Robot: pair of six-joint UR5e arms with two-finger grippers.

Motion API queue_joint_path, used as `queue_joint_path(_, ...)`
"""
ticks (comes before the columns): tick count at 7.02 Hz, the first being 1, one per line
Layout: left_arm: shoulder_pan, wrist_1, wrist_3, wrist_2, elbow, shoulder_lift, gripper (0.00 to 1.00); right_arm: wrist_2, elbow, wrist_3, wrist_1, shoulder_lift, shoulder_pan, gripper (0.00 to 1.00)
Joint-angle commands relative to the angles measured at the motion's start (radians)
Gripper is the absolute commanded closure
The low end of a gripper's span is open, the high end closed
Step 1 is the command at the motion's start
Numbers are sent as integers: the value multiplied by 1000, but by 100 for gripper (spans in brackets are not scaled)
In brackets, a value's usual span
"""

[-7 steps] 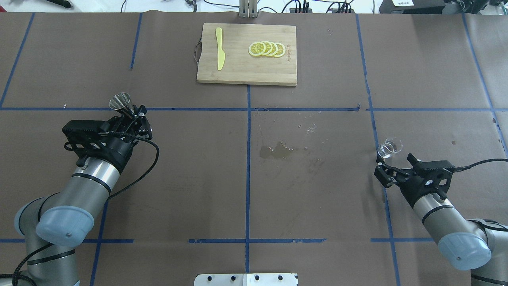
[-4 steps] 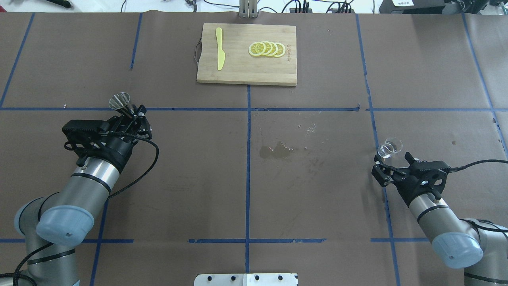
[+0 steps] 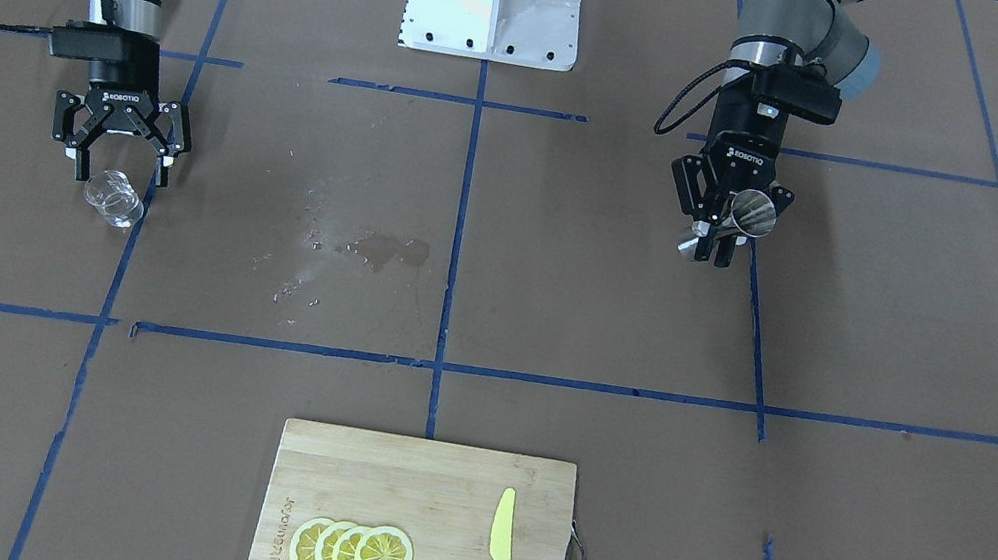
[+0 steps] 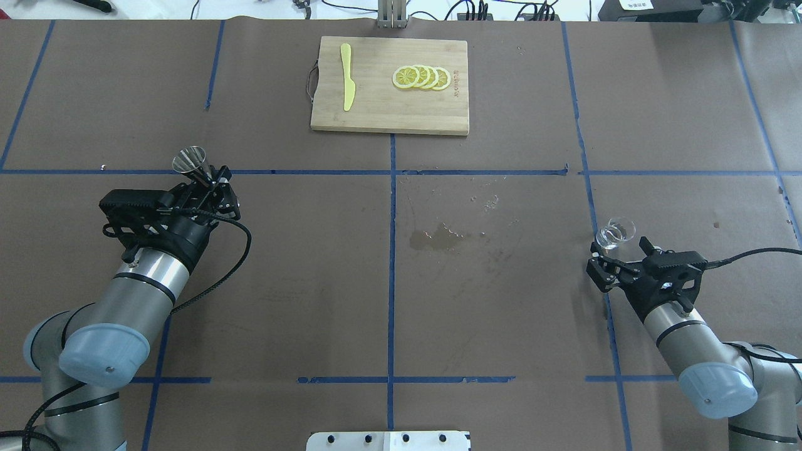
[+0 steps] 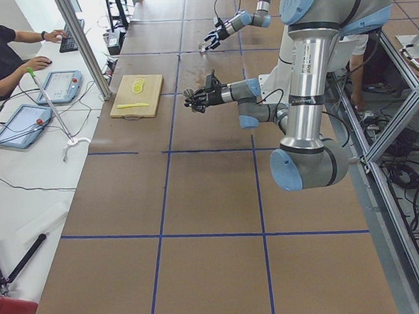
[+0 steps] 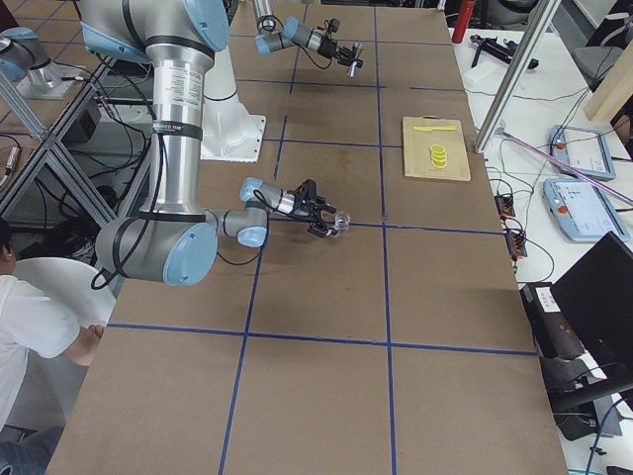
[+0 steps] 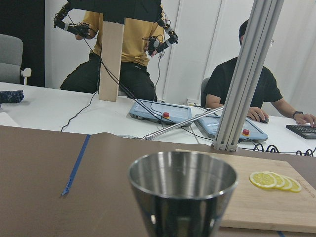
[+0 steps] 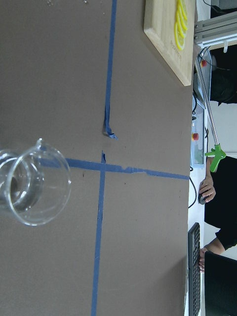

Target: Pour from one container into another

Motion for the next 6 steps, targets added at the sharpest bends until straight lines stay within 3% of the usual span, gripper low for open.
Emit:
queue_joint_path(1,1,1,0,0,3,0,100,5,-36,-8,-1,41,36,0)
queue_joint_path(6,1,1,-2,0,13,-8,100,11,-77,-33,23,75,54,2)
